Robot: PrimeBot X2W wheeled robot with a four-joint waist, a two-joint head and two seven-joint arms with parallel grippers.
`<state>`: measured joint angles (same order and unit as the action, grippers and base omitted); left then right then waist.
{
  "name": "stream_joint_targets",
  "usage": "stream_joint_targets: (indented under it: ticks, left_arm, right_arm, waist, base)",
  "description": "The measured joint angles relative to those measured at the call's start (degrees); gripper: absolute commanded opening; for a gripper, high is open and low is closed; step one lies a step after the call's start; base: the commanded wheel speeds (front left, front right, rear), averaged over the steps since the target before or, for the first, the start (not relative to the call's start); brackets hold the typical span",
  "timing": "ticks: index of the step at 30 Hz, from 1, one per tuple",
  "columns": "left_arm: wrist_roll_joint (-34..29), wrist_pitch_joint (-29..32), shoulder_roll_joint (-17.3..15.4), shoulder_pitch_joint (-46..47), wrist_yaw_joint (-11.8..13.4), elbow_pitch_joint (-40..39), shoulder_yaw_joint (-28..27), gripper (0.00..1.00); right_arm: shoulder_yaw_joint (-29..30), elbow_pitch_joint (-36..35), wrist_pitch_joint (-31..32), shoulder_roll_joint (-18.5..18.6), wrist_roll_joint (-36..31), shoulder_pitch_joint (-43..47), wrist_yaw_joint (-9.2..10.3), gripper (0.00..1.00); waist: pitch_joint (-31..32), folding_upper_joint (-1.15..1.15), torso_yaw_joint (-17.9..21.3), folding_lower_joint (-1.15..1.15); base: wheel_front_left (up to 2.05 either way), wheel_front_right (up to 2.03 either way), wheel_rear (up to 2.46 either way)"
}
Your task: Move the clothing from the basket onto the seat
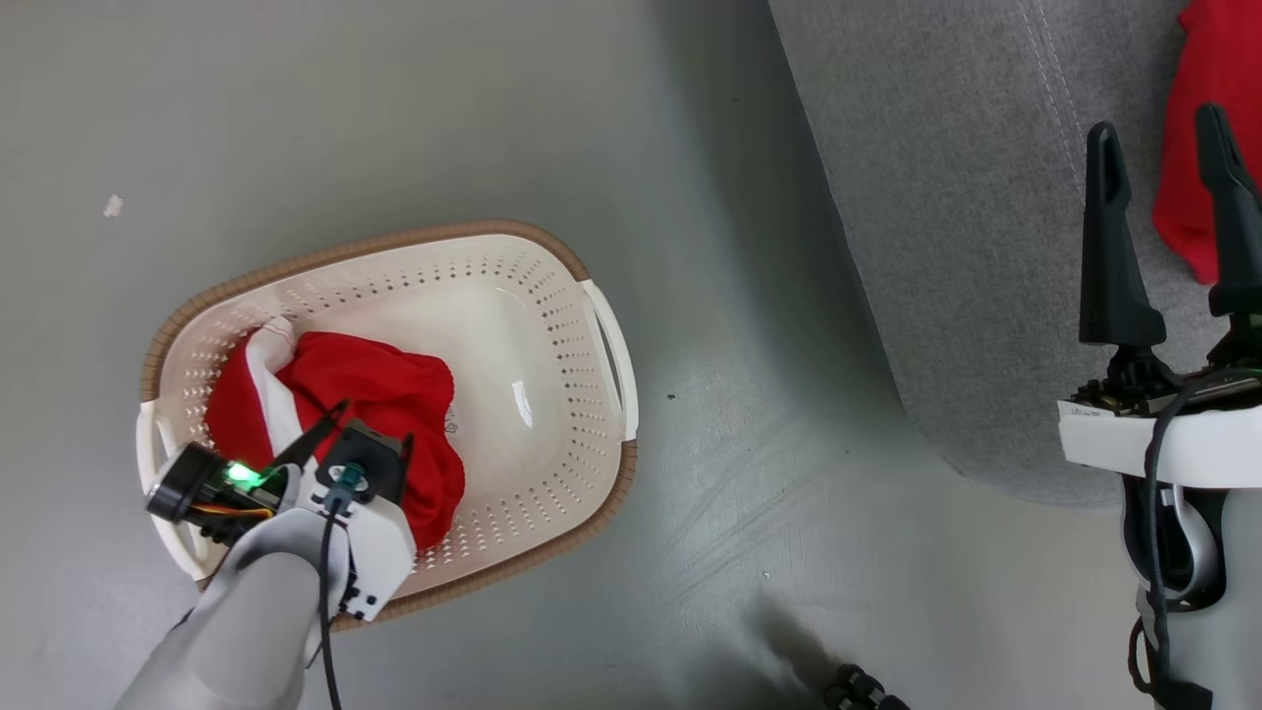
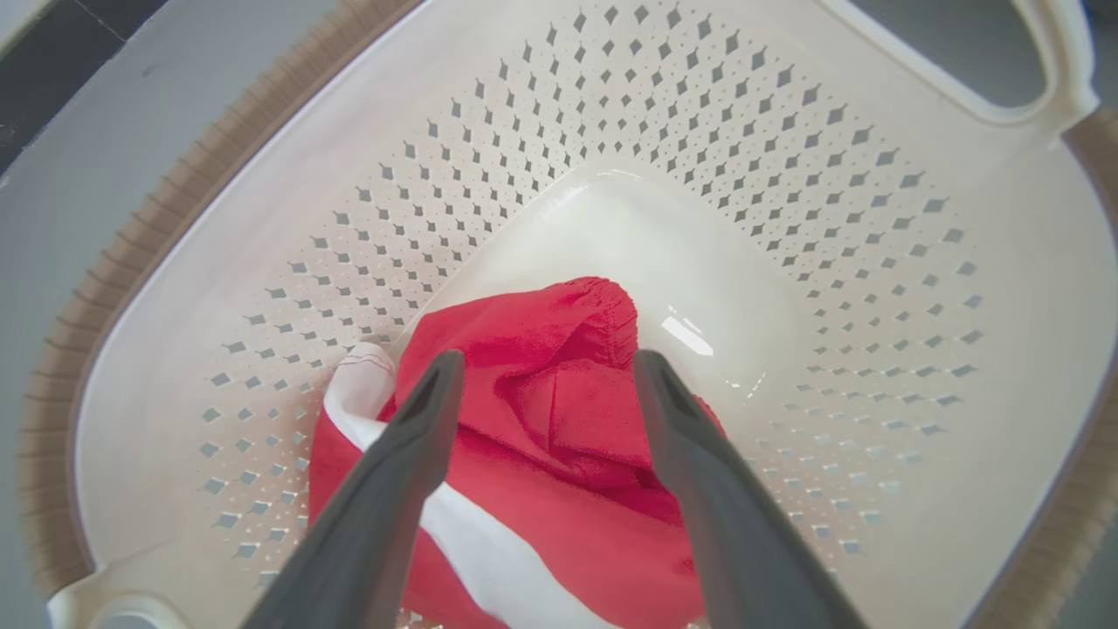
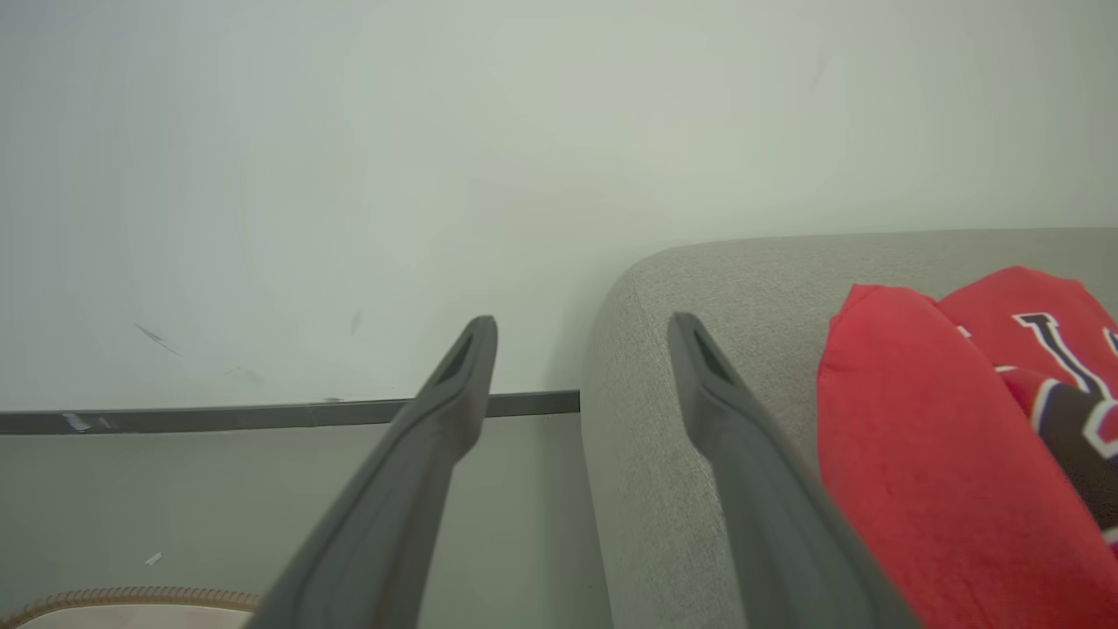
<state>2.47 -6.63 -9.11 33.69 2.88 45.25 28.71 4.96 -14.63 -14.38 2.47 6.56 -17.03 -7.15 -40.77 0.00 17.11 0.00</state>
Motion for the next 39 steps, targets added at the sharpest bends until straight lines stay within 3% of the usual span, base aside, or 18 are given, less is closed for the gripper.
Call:
stream_joint_targets:
  ticks: [21, 25, 29, 33, 34, 36, 37, 38, 39]
  left_arm:
    - [-3.1, 1.8, -2.9, 5.8, 5.6, 6.0, -1.1, 1.0]
    - [-4.5, 2.3, -3.6, 6.8, 7.3, 7.2, -0.9, 0.78]
    - [-5.5, 3.0, -4.1, 8.1, 9.3, 8.2, -1.0, 0.82]
    - [-5.6, 3.1, -4.0, 8.2, 10.2, 9.2, -1.0, 0.68]
    - [-5.6, 3.1, -4.0, 8.2, 10.5, 9.4, -1.0, 0.5]
    - [-5.7, 3.4, -4.0, 8.3, 10.7, 9.8, -1.0, 0.31]
    - [-5.7, 3.6, -4.0, 8.3, 11.1, 10.1, -1.0, 0.15]
    - [-5.7, 3.6, -4.0, 8.3, 11.1, 10.1, -1.0, 0.15]
    - [-5.7, 3.6, -4.0, 8.3, 11.2, 10.3, -1.0, 0.0]
  right_arm:
    - [-1.8, 0.4, -0.1, -0.1, 4.7, -5.6, 0.0, 1.0]
    - [-1.9, 0.7, -0.3, -0.1, 5.2, -5.9, 0.0, 1.0]
    - [-2.1, 1.0, -0.3, -0.1, 5.6, -7.1, 0.0, 1.0]
    - [-2.2, 1.7, -0.3, -0.1, 6.1, -7.5, 0.0, 1.0]
    - [-2.2, 1.8, -0.3, -0.1, 6.1, -7.6, 0.0, 1.0]
    - [-2.2, 2.0, -0.3, -0.1, 6.1, -7.9, 0.0, 1.0]
    - [-2.2, 2.0, -0.3, -0.1, 6.1, -8.0, 0.0, 1.0]
    - [-2.2, 2.0, -0.3, -0.1, 6.1, -8.0, 0.0, 1.0]
    - [-2.2, 2.0, -0.3, -0.1, 6.1, -8.0, 0.0, 1.0]
  waist:
    - [-7.2, 0.0, 4.4, 0.0]
    - [-8.0, 0.0, 5.0, 0.0]
    - [-8.6, 0.0, 5.5, 0.0]
    - [-9.0, 0.0, 6.0, 0.0]
    - [-9.1, 0.0, 6.1, 0.0]
    - [-9.2, 0.0, 6.2, 0.0]
    - [-9.2, 0.0, 6.3, 0.0]
    - [-9.2, 0.0, 6.3, 0.0]
    - [-9.2, 0.0, 6.3, 0.0]
  base:
    - [0.0, 0.0, 0.0]
    - [0.0, 0.0, 0.0]
    - [0.0, 0.0, 0.0]
    - [0.0, 0.0, 0.0]
    - [0.0, 0.0, 0.0]
    - [0.0, 0.0, 0.0]
    - [0.0, 0.0, 0.0]
    - [0.0, 0.0, 0.0]
    - [0.0, 0.0, 0.0]
